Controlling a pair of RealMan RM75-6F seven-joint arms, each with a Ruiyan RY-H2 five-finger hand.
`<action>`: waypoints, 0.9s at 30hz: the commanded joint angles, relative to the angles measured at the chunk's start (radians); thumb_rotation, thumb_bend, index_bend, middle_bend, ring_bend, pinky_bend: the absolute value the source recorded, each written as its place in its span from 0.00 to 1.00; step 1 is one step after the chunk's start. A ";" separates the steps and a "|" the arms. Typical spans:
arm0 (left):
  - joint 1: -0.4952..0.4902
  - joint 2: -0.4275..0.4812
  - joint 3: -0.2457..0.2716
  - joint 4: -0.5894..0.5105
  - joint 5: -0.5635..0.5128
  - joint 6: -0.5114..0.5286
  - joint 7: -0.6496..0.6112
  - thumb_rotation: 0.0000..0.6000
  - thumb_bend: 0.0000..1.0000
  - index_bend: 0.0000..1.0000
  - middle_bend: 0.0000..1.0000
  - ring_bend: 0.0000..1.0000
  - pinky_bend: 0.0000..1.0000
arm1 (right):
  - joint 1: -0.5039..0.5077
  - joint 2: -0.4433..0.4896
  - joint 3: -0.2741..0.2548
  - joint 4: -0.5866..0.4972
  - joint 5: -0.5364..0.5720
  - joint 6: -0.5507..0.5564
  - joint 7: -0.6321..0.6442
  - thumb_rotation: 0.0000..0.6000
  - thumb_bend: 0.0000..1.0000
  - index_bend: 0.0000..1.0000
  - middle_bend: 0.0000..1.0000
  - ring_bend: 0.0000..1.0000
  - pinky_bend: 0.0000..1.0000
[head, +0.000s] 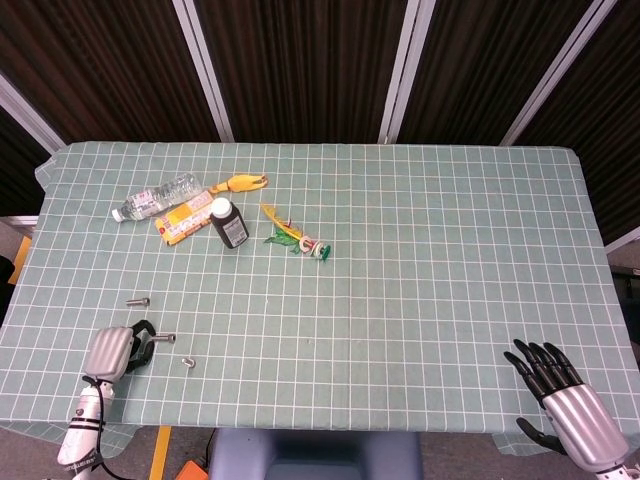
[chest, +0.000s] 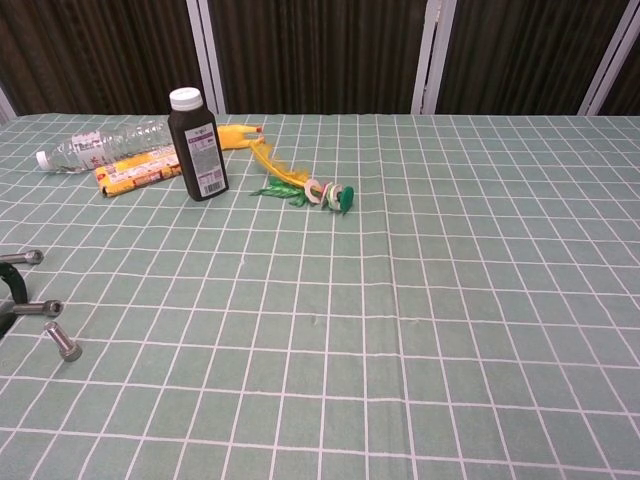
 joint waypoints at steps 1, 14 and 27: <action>-0.001 0.000 -0.001 -0.001 -0.001 0.000 0.002 1.00 0.45 0.51 1.00 1.00 1.00 | 0.000 0.000 0.000 0.000 0.000 0.000 0.000 1.00 0.31 0.00 0.00 0.00 0.00; -0.005 0.000 -0.001 -0.005 0.000 0.002 0.008 1.00 0.45 0.57 1.00 1.00 1.00 | -0.001 0.000 0.000 0.000 -0.001 0.003 0.001 1.00 0.31 0.00 0.00 0.00 0.00; -0.003 0.028 -0.006 -0.060 0.007 0.032 0.017 1.00 0.45 0.57 1.00 1.00 1.00 | -0.001 0.001 -0.001 0.000 -0.002 0.004 0.003 1.00 0.31 0.00 0.00 0.00 0.00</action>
